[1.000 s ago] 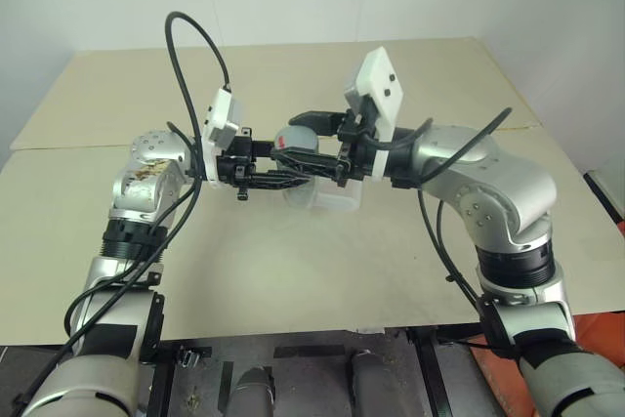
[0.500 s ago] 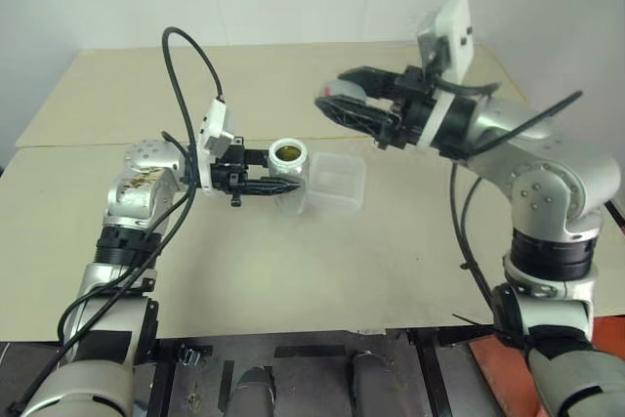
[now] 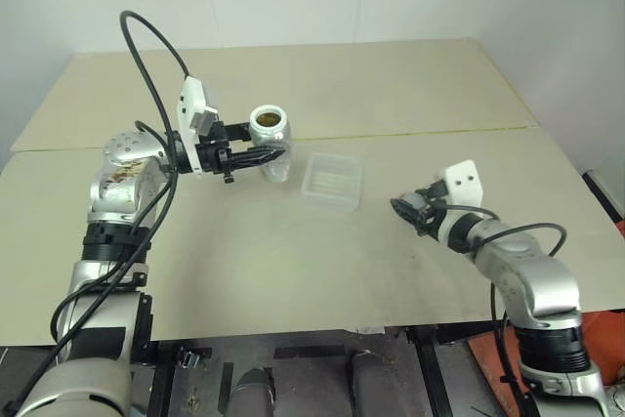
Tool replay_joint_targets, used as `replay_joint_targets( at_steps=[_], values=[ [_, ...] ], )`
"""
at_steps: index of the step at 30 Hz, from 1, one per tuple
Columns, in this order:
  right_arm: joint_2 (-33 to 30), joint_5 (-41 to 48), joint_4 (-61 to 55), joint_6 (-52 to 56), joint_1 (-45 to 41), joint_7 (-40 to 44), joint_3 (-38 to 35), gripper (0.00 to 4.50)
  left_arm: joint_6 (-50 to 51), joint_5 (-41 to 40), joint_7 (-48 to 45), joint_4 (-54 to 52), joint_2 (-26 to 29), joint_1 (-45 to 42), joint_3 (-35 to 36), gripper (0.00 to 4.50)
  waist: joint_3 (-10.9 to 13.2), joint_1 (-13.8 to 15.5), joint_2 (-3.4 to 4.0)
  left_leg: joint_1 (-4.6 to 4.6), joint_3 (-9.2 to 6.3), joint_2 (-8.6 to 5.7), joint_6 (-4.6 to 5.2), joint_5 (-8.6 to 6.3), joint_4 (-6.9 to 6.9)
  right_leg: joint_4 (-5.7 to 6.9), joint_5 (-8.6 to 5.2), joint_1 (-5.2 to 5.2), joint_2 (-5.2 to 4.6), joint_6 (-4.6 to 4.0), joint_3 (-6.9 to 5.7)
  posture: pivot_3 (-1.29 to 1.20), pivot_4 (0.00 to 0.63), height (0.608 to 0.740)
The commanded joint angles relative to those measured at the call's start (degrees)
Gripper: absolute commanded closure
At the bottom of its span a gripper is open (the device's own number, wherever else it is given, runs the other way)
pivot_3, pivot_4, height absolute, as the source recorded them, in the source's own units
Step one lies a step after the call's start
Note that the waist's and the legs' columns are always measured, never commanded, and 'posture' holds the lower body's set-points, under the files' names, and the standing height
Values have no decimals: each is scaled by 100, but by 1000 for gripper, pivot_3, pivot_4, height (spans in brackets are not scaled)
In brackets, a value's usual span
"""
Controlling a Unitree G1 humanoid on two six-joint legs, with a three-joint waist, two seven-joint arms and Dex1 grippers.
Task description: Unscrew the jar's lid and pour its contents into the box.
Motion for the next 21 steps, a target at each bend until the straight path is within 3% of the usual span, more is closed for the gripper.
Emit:
replay_joint_targets(
  at_steps=[1,3,6,9,11,13,15,21],
  values=[
    [76,-324,139,-322,85,-162,35,506,-185,107,426,-104,-79,-83,137,2592,0,16,0,-2,0,0,0,0,0,0,0,1,0,0,0,0,150,740],
    [77,-340,-10,-281,159,-142,3,16,-230,194,621,-173,-110,-53,127,2592,0,19,0,-3,0,-1,-1,1,0,0,0,1,-1,0,-1,0,150,740],
    [-136,-128,-514,-52,137,107,-180,16,-628,653,1116,-7,-204,-171,-32,2592,0,27,0,-2,-2,0,-1,1,0,-2,0,-1,0,0,-1,0,150,740],
    [-529,671,-1226,671,-150,649,-623,16,-1813,1747,2112,538,-362,-456,-436,2592,0,98,0,-4,-1,-4,-2,1,2,-11,1,0,-3,2,-1,0,150,740],
    [-785,1323,-1462,1438,-503,908,-896,16,-2927,2699,2986,1106,-371,-689,-831,2592,0,139,0,0,-1,-4,-2,1,3,-11,1,4,-2,1,-1,0,150,740],
    [-980,2161,-1600,2377,-966,1115,-1248,16,-4340,4517,4753,1814,-133,-1117,-1738,2592,1,170,-2,3,-1,-3,-1,1,1,-12,1,5,-1,1,-1,0,150,740],
    [-1123,2642,-1663,2860,-1244,1245,-1389,16,-4988,5442,5899,2380,-115,-1535,-2254,2592,1,207,-2,1,-2,-5,0,0,0,-18,2,7,-1,0,-2,0,150,740],
    [-1400,3229,-1568,3377,-1917,1410,-1274,16,-4752,8685,9423,3844,-460,-3109,-4732,2592,1,345,-4,-32,-2,-15,3,-2,8,-8,10,-3,-8,16,-4,0,150,740]
  ],
)
